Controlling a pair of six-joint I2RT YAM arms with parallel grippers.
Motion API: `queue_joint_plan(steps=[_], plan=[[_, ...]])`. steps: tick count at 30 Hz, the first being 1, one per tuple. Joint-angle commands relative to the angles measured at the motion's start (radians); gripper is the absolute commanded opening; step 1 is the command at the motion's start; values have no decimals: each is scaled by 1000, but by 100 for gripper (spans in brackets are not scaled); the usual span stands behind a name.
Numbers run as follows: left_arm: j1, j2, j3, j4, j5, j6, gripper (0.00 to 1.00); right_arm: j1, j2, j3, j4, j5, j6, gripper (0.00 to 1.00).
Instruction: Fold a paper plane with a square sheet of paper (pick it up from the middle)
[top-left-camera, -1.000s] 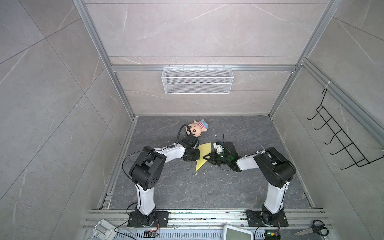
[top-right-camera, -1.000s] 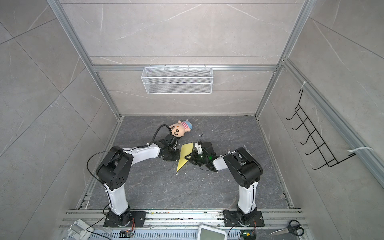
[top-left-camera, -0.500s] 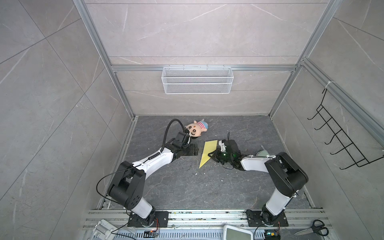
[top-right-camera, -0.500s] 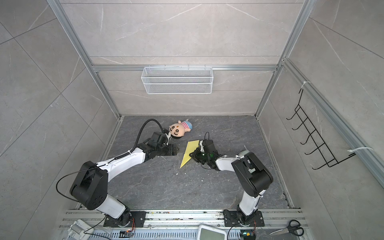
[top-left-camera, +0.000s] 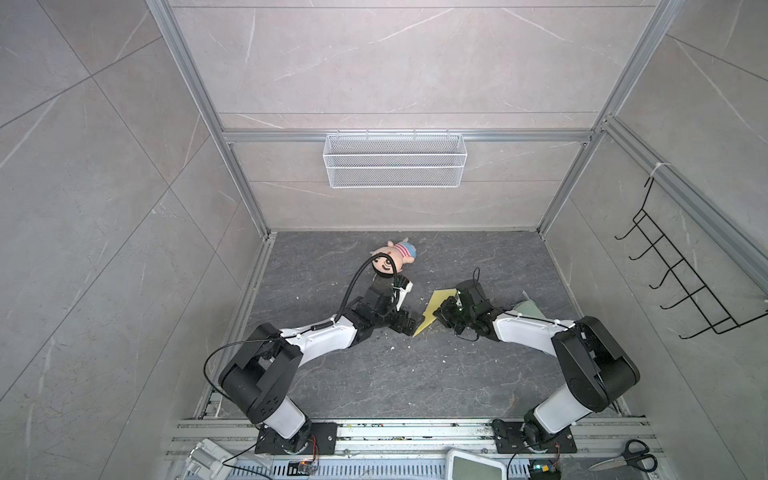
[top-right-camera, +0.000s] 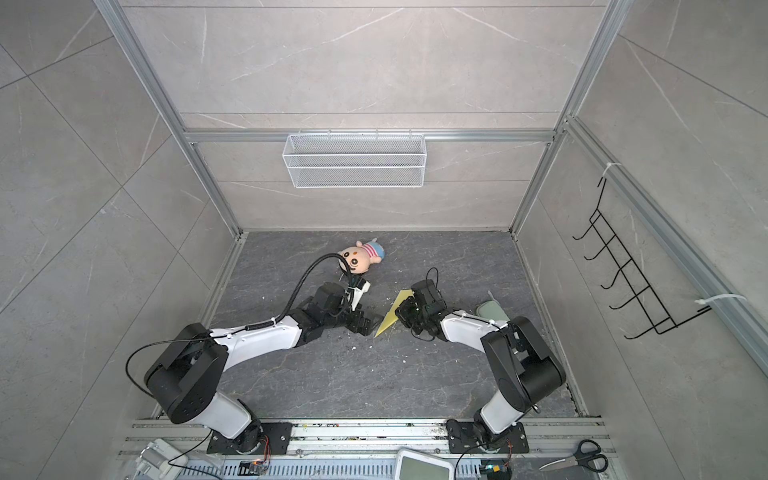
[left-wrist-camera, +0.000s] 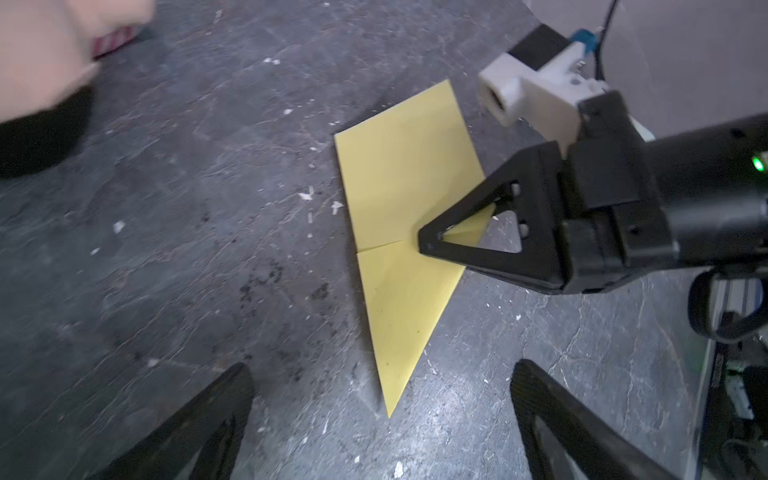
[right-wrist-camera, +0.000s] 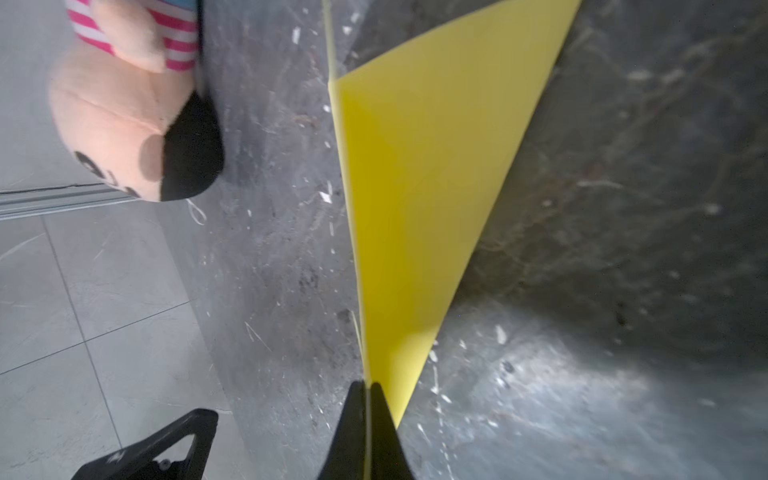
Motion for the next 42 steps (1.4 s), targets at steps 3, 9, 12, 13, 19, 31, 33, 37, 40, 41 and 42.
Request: queue_joint_plan(steps=[3, 9, 12, 13, 19, 31, 33, 37, 40, 41, 42], plan=[[-39, 71, 6, 126, 12, 171, 92, -10, -15, 15, -81, 14, 83, 6], [-70, 151, -14, 249, 17, 263, 88, -16, -15, 13, -87, 10, 119, 8], [-88, 187, -5, 273, 4, 312, 79, -17, -15, 11, -94, 5, 131, 8], [-91, 200, -8, 290, 5, 323, 76, -18, -15, 10, -95, 4, 135, 8], [-99, 253, -2, 318, 16, 362, 61, -23, -14, 3, -94, -11, 158, 9], [-101, 295, -4, 347, 0, 369, 45, -30, -10, -6, -89, -35, 198, 10], [-101, 302, -4, 351, 5, 365, 41, -32, -10, -7, -89, -39, 202, 10], [-102, 296, -24, 383, -16, 360, 35, -33, -10, -3, -105, -42, 207, 13], [-102, 294, -28, 381, -31, 372, 30, -34, -12, 5, -126, -38, 199, 20], [-101, 294, -30, 380, -32, 378, 29, -36, -12, 10, -138, -37, 194, 23], [-102, 294, -30, 377, -30, 385, 28, -39, -11, 16, -151, -36, 183, 25]])
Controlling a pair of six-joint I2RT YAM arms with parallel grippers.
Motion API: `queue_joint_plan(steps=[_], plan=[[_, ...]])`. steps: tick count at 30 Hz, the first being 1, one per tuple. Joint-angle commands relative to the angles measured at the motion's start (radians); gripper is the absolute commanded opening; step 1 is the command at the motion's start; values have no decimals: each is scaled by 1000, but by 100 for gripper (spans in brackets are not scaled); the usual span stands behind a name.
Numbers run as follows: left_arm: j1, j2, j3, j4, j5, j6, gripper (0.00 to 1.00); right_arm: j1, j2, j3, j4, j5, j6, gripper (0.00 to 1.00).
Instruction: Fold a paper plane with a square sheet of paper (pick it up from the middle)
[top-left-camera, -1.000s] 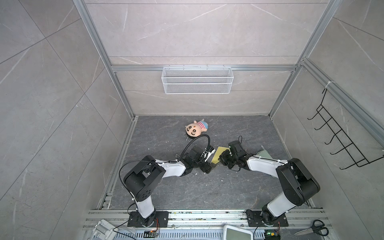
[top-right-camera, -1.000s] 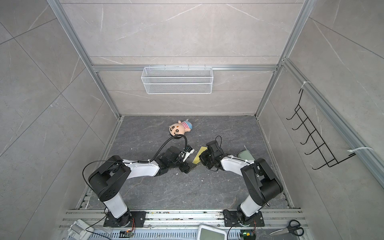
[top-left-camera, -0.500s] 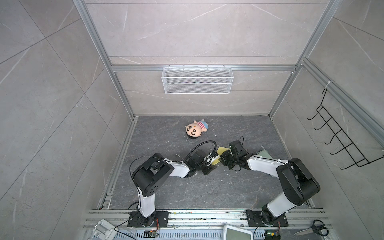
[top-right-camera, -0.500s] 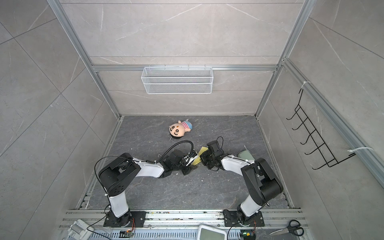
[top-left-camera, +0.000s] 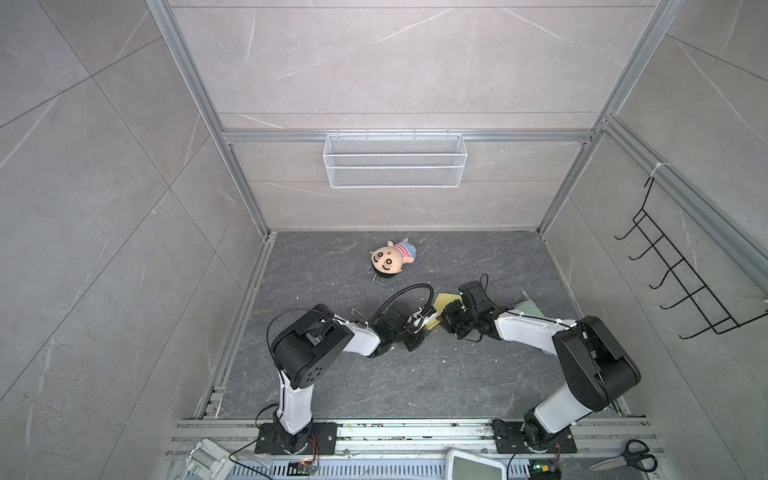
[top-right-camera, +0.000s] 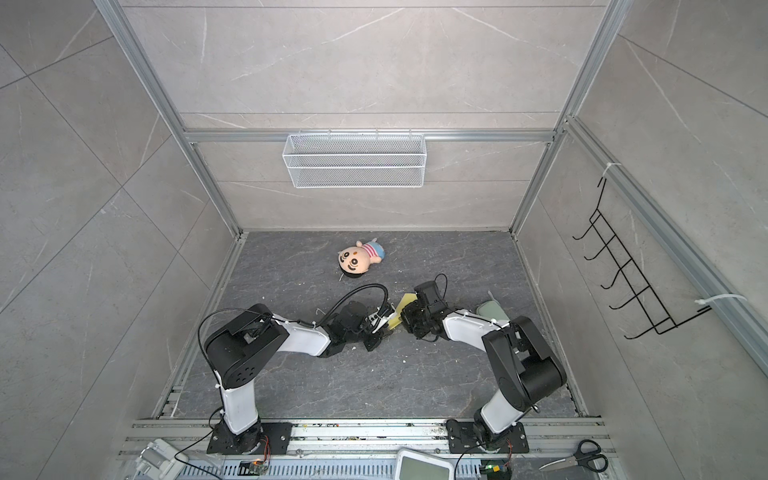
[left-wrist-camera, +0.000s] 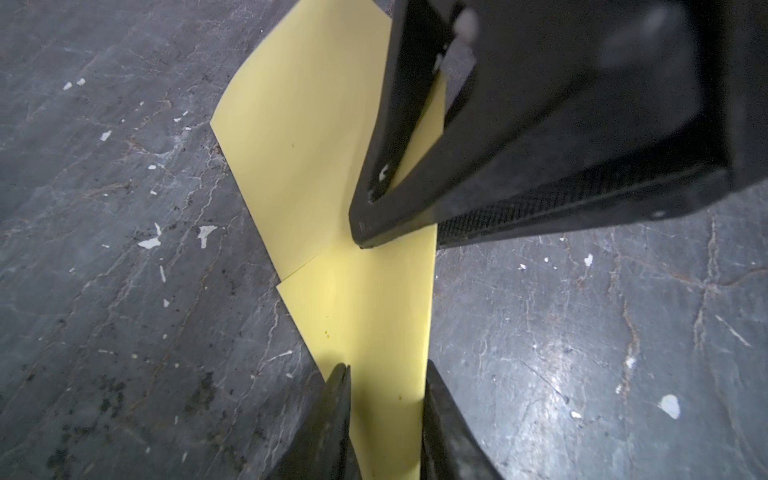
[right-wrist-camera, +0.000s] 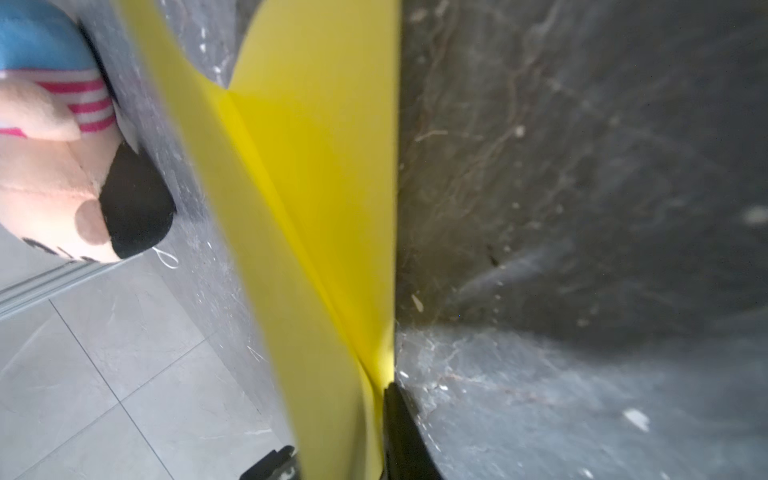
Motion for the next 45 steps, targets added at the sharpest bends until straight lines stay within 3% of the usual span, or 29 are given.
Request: queue_joint_plan(steps=[1, 5, 12, 19, 25, 45], plan=[[-3, -11, -7, 42, -5, 30, 27, -12, -12, 20, -70, 0, -18, 28], [-3, -15, -9, 28, -2, 45, 23, -29, -17, 30, -109, -2, -48, 32], [-3, -20, -4, 9, 6, 66, 21, -42, -18, 35, -136, -14, -69, 30], [-5, -56, -2, 2, 46, 66, 29, -44, -14, 40, -132, -22, -70, 18], [-11, -70, 0, 11, 55, 68, 36, -43, -7, 37, -128, -28, -68, 16], [-14, 6, 42, -34, 33, 109, 37, -43, -6, 45, -109, -43, -52, 8]])
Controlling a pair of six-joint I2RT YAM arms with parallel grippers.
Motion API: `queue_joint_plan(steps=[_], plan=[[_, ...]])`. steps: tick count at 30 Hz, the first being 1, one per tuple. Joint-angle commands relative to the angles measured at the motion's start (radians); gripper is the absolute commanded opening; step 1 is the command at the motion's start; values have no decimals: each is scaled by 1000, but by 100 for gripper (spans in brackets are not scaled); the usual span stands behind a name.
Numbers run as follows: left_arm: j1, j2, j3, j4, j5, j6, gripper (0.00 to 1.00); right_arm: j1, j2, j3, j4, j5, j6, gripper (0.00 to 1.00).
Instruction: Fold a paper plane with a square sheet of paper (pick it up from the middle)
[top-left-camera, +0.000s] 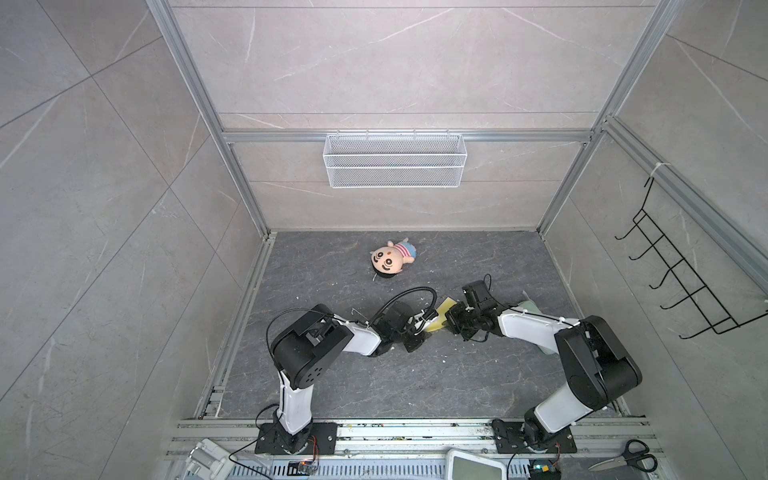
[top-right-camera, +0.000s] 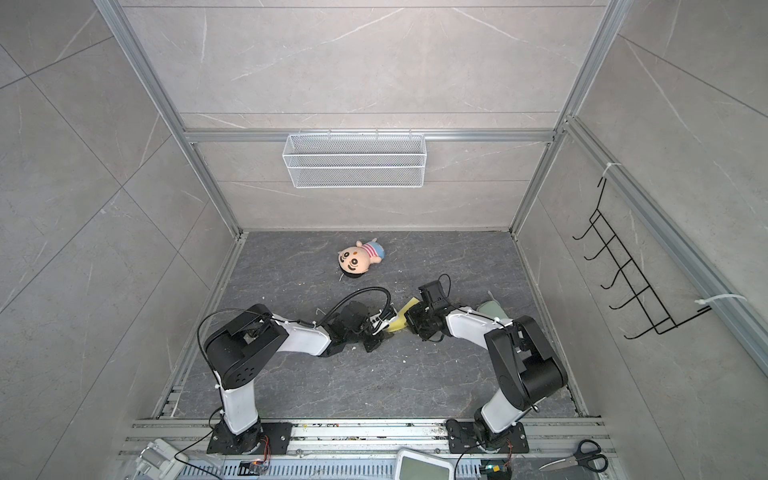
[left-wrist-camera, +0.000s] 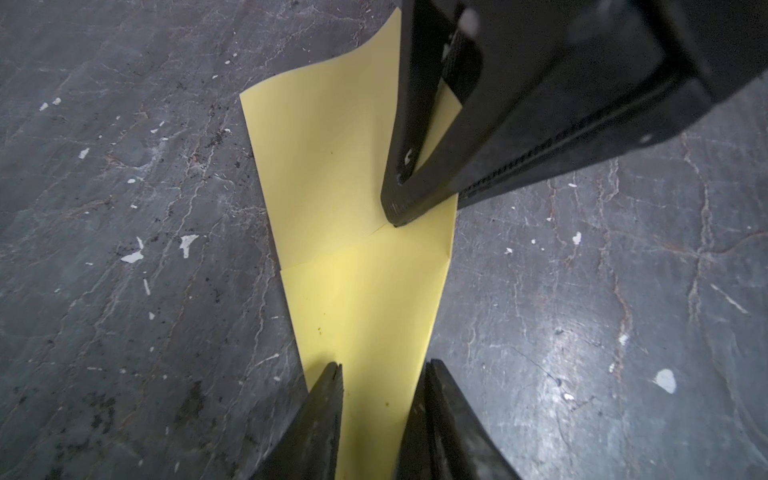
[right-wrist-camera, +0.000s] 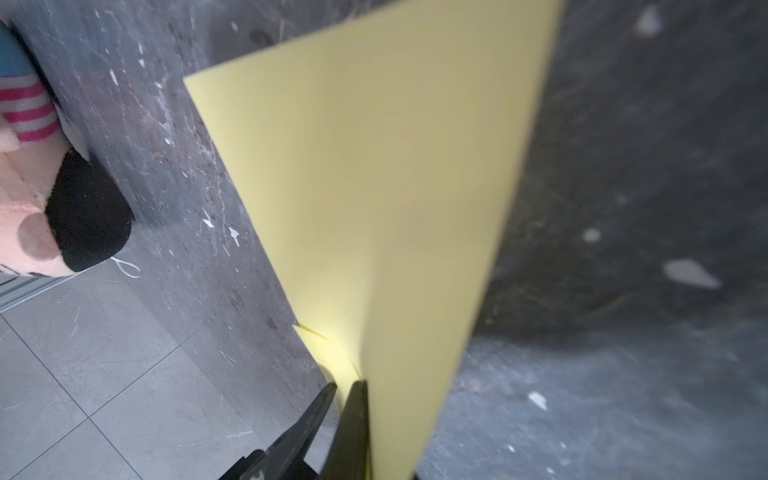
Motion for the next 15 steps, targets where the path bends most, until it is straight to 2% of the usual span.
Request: queue_joint_plan(steps=[1, 9, 11, 15], plan=[[-6, 5, 29, 7, 11, 31, 36, -3, -6, 26, -3, -10, 6, 8], [-6, 0, 24, 18, 1, 26, 24, -3, -7, 26, -15, -6, 1, 12], [-6, -2, 19, 20, 1, 23, 20, -5, -11, 27, -18, -4, -2, 17], [-6, -14, 13, 12, -1, 17, 14, -13, -35, 41, -61, 19, -36, 35]])
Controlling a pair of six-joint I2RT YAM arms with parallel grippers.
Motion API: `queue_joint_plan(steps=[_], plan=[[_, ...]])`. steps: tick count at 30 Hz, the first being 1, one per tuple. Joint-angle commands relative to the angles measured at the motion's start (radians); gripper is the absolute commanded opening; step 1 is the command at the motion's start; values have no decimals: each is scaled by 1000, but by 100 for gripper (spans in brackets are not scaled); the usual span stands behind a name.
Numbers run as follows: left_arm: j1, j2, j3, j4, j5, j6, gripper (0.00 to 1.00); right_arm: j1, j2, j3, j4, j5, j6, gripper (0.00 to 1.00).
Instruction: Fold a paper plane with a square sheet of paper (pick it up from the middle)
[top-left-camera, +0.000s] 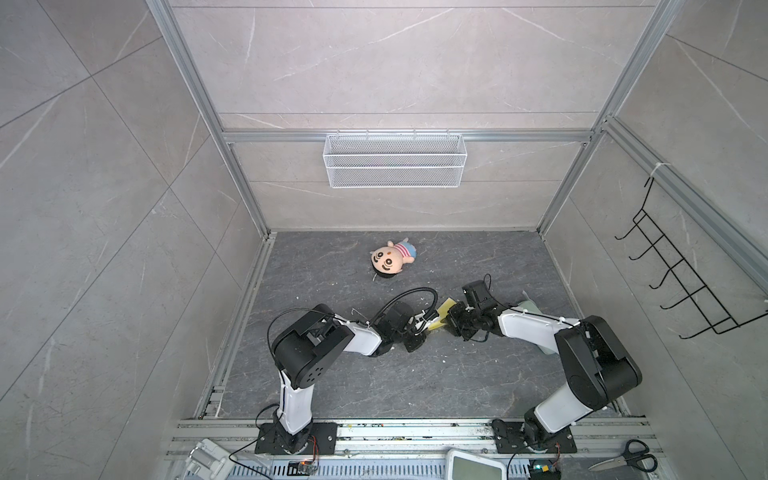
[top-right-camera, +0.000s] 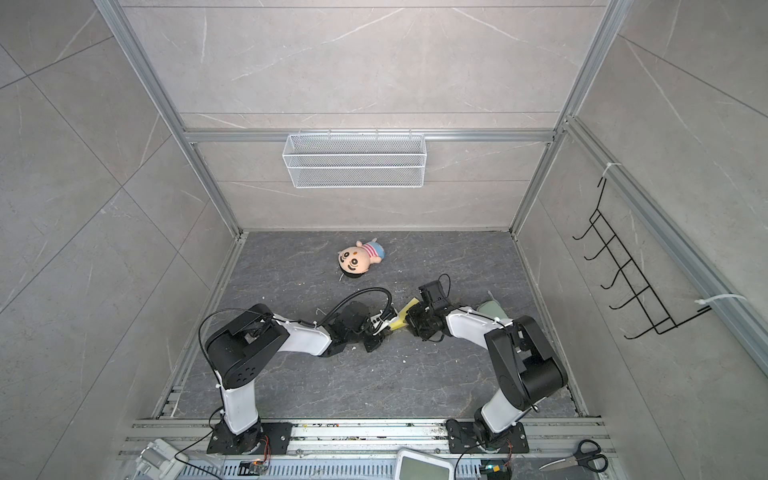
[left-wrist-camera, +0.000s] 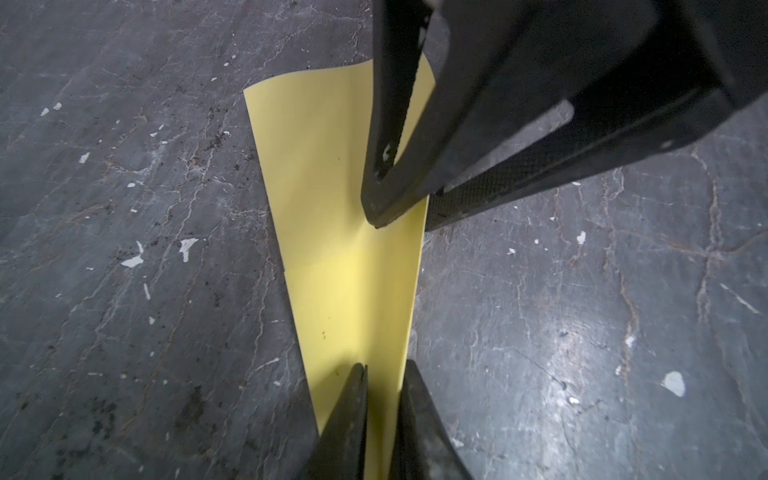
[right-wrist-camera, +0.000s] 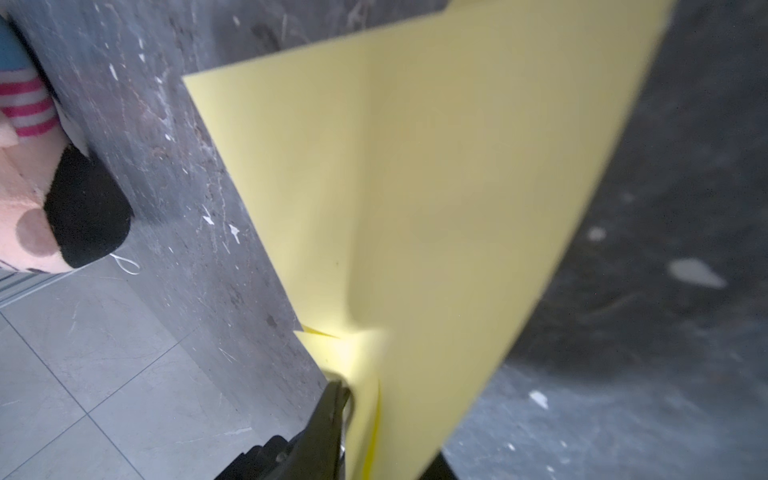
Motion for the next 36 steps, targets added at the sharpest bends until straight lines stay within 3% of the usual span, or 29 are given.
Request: queue_joint_plan(steps=[1, 7, 12, 17, 22, 28, 36], plan=[[-3, -21, 11, 3, 7, 7, 13, -13, -44, 42, -67, 28, -46, 41], [-2, -43, 25, -60, 23, -25, 8, -45, -117, 48, -135, 102, -129, 63], [3, -62, 17, -66, 17, -86, 7, -71, -173, 45, -161, 149, -223, 69], [13, -77, 29, -103, 47, -191, 6, -78, -211, 51, -145, 155, -437, 70], [33, -81, 10, -82, 78, -314, 6, -77, -251, -6, -55, 121, -575, 69], [86, -78, -35, 18, 133, -494, 6, -76, -250, -113, 174, -38, -616, 63], [143, -78, -37, 24, 238, -681, 6, -64, -148, -166, 398, -196, -616, 54]])
